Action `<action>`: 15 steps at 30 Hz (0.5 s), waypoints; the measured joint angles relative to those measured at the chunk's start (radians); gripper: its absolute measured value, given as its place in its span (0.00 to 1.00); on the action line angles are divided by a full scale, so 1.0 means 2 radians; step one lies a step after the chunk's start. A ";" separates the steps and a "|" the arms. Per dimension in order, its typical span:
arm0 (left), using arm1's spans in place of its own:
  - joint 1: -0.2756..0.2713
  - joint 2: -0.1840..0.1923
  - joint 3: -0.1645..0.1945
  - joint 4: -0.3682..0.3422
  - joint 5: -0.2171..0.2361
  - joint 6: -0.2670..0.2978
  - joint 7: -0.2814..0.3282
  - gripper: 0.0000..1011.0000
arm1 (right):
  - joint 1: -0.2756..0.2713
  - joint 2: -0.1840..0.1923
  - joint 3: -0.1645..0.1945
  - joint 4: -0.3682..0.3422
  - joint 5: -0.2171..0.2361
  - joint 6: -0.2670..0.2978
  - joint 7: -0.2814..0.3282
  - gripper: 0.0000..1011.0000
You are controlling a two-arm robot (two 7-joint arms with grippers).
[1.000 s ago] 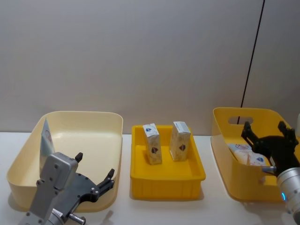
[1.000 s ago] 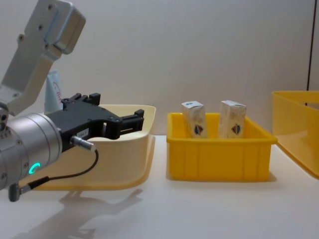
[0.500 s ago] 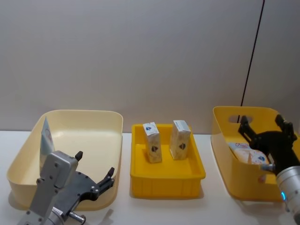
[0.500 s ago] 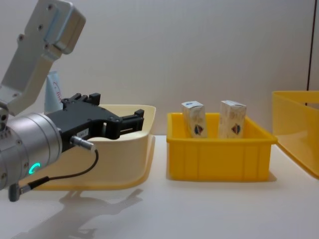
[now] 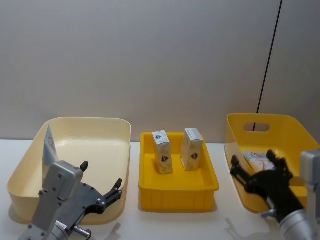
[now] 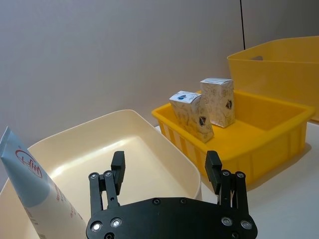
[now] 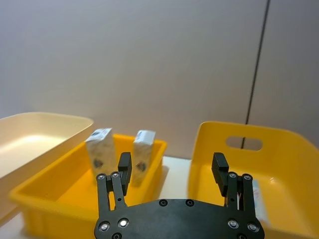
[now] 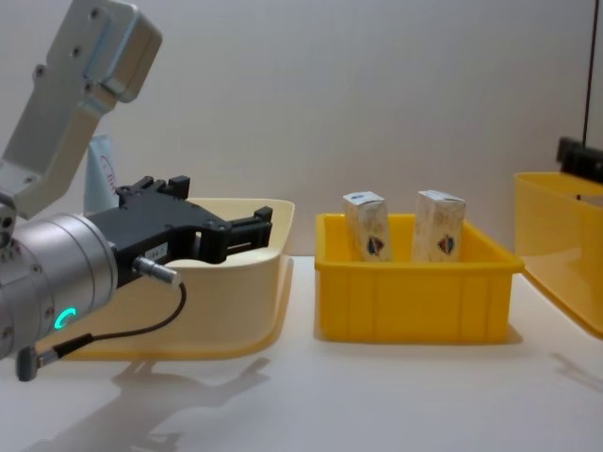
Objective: Bimanual collaborative sorting of washing and personal care products
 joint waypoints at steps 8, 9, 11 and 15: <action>0.000 0.000 0.000 0.000 0.000 0.000 0.000 0.99 | -0.036 0.025 -0.030 -0.023 0.025 -0.003 0.007 0.99; 0.000 0.000 0.000 0.000 0.000 0.000 0.000 0.99 | -0.039 0.027 -0.032 -0.025 0.026 -0.003 0.007 0.99; 0.000 0.000 0.000 0.000 0.000 0.000 0.000 0.99 | -0.043 0.030 -0.036 -0.027 0.029 -0.004 0.008 0.99; 0.000 0.000 0.000 0.000 0.000 0.000 0.000 0.99 | -0.051 0.035 -0.042 -0.032 0.034 -0.004 0.009 0.99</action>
